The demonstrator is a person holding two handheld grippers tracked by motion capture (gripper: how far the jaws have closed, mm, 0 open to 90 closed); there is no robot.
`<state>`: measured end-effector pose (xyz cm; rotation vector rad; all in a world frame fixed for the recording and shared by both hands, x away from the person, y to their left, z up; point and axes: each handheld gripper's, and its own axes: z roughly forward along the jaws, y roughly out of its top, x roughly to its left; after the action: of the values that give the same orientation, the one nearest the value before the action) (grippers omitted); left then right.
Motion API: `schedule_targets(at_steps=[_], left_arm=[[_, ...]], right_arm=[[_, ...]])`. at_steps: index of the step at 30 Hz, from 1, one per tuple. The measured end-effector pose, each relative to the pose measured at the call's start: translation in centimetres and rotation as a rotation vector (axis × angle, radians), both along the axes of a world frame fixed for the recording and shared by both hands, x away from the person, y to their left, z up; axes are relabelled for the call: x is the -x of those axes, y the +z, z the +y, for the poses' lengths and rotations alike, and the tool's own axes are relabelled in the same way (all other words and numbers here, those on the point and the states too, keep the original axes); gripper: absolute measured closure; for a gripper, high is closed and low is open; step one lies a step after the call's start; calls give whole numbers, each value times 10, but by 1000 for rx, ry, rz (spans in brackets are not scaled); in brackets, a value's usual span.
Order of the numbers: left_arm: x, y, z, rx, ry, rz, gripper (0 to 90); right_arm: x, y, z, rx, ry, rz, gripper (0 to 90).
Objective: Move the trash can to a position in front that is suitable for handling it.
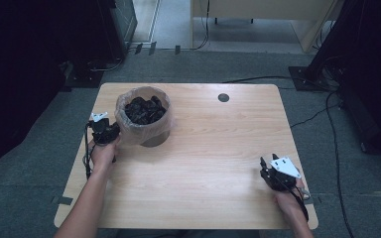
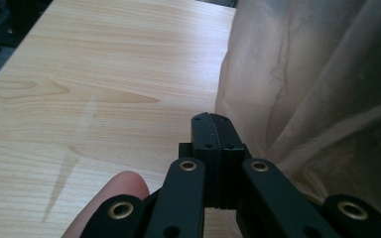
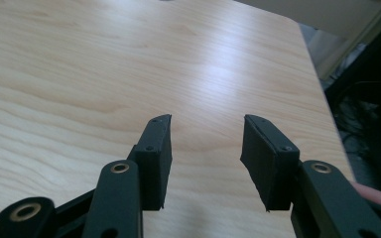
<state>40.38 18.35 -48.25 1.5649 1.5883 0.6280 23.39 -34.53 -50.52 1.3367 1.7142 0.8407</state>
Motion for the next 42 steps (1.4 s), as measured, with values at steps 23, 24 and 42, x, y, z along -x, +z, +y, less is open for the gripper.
schedule_targets(at_steps=[23,24,42], left_arm=[[-3,3,-37,-6,-44,8,900],[-3,3,-37,-6,-44,8,900],[-5,0,-52,-20,-66,9,900]], right_arm=[[-84,50,96,-194,152,11,460],[-84,50,96,-194,152,11,460],[-169,47,175,-258,182,41,640]])
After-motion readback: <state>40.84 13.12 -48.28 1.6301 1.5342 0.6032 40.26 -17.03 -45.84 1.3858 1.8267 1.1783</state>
